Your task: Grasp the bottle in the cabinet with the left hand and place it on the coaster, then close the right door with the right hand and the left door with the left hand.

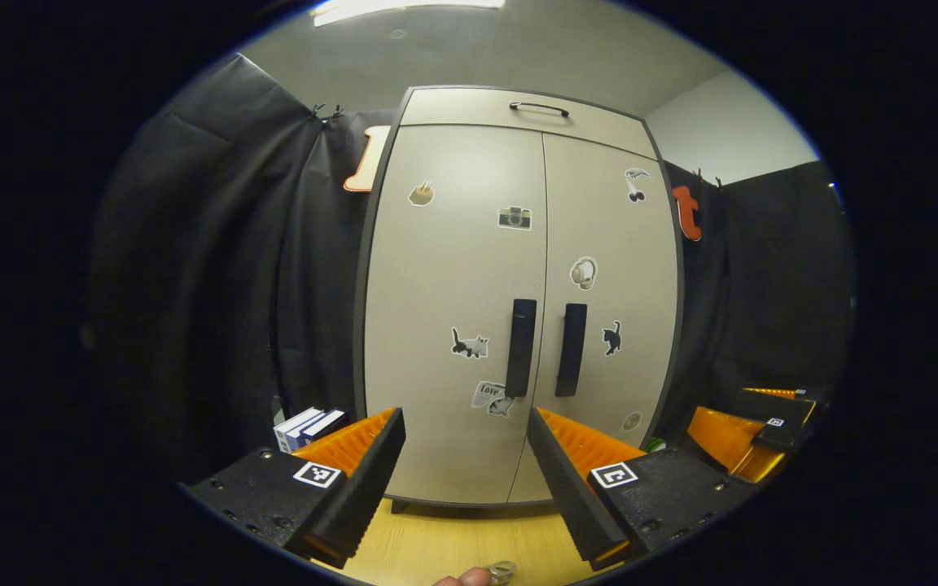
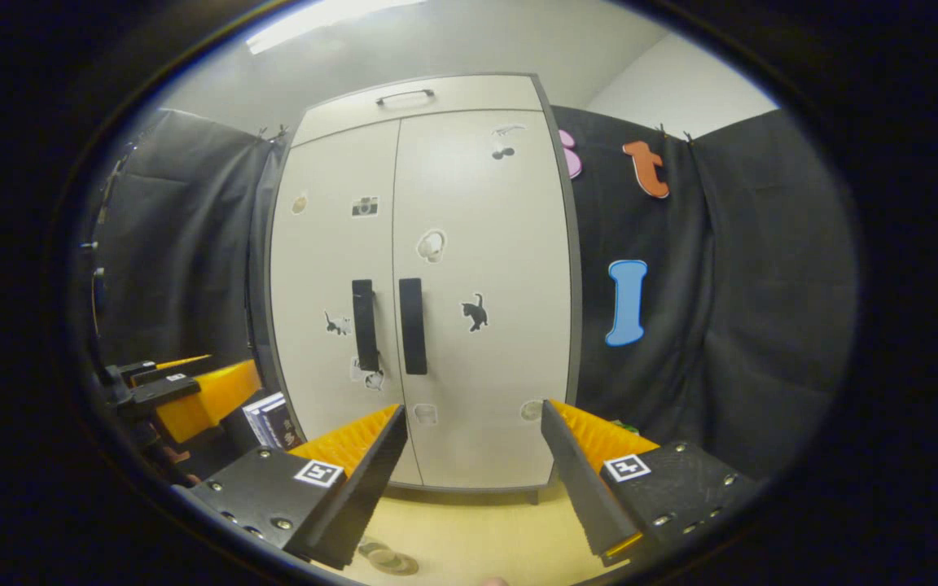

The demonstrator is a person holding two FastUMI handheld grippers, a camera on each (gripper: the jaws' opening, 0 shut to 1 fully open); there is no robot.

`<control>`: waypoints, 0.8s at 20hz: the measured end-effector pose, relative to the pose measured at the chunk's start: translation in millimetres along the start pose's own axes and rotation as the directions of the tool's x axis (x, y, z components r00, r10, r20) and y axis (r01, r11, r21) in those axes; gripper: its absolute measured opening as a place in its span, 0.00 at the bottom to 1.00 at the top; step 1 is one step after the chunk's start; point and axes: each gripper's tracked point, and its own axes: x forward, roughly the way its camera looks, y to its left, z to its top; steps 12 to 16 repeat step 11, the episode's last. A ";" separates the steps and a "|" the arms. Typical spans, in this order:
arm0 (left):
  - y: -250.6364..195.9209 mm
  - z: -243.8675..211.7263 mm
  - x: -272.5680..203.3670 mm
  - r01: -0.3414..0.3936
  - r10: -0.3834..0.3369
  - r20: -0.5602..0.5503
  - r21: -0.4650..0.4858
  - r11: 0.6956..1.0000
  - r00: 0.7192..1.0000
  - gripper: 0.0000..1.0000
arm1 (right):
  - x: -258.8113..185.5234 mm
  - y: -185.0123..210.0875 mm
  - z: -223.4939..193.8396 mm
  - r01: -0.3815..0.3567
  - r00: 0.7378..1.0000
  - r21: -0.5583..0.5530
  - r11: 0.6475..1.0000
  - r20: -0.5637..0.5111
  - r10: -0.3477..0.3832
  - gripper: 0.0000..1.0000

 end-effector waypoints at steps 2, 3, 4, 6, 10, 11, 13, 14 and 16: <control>3.9 -0.9 -3.5 -0.013 0.013 0.000 -0.003 1.000 1.000 0.96 | -2.6 1.0 1.2 0.003 1.000 -0.004 1.000 0.000 -0.003 1.00; 4.4 -1.7 -4.4 -0.015 0.015 0.004 -0.003 1.000 1.000 0.96 | -3.7 1.6 1.5 0.004 1.000 -0.003 1.000 0.002 -0.004 1.00; 5.2 -3.3 -5.8 -0.019 0.019 -0.003 -0.002 1.000 1.000 0.96 | -3.8 2.0 1.3 0.004 1.000 -0.003 1.000 0.000 -0.004 1.00; 5.8 -8.1 -8.2 -0.019 0.019 -0.018 0.004 1.000 1.000 0.96 | -5.8 1.4 0.3 0.008 1.000 -0.004 1.000 -0.002 -0.008 1.00; 6.3 -10.9 -9.3 -0.020 0.020 -0.021 0.006 1.000 1.000 0.96 | -9.0 -1.1 3.3 0.010 1.000 0.008 1.000 0.003 -0.010 1.00; 6.1 -11.4 -10.2 -0.020 0.020 -0.024 0.007 1.000 1.000 0.96 | -9.2 -2.1 2.7 0.011 1.000 0.006 1.000 0.002 -0.011 1.00; 6.1 -11.4 -10.2 -0.020 0.020 -0.024 0.007 1.000 1.000 0.96 | -9.2 -2.1 2.7 0.011 1.000 0.006 1.000 0.002 -0.011 1.00; 6.1 -11.4 -10.2 -0.020 0.020 -0.024 0.007 1.000 1.000 0.96 | -9.2 -2.1 2.7 0.011 1.000 0.006 1.000 0.002 -0.011 1.00; 6.1 -11.4 -10.2 -0.020 0.020 -0.024 0.007 1.000 1.000 0.96 | -9.2 -2.1 2.7 0.011 1.000 0.006 1.000 0.002 -0.011 1.00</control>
